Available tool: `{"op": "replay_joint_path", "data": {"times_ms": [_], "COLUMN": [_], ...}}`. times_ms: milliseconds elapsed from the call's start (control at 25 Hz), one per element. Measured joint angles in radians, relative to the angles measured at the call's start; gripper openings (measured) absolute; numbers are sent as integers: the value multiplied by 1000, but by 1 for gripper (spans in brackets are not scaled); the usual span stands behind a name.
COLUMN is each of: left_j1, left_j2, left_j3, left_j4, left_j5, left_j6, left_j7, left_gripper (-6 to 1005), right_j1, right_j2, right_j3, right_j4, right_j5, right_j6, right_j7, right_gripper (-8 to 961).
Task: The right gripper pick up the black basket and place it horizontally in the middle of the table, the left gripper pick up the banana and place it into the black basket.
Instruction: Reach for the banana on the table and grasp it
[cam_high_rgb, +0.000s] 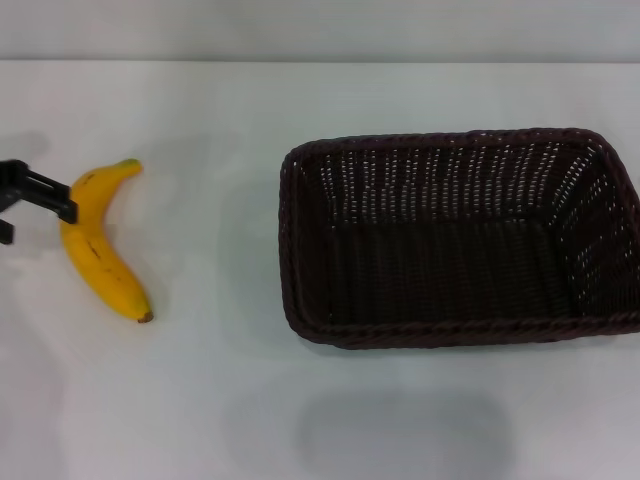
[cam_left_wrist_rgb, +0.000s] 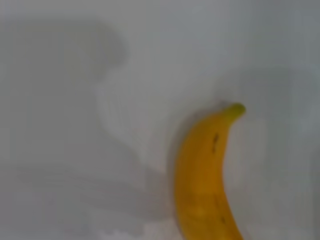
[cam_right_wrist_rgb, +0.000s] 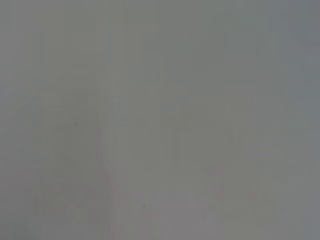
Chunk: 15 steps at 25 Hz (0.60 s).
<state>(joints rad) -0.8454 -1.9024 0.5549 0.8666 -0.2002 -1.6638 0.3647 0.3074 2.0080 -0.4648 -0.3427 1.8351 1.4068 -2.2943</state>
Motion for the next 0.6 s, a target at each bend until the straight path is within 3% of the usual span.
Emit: {"op": "replay_joint_path", "data": {"times_ms": [280,600], "left_j1": [-13,-11], "left_j2": [-28,-47], "left_j3": [99,98], "left_j4": [-58,-100], "left_j5": [11,-21], "left_j6": [57,136], "left_j7": [-57,-83], "left_gripper": [892,890], "right_j1": [0,2], "right_j2": [0,0], "right_j3": [0,1], "right_j4": [5,18], "right_j5": [0,0], "right_j6": [-1,-26], "right_j7": [-3,-16], "right_gripper": [760,759]}}
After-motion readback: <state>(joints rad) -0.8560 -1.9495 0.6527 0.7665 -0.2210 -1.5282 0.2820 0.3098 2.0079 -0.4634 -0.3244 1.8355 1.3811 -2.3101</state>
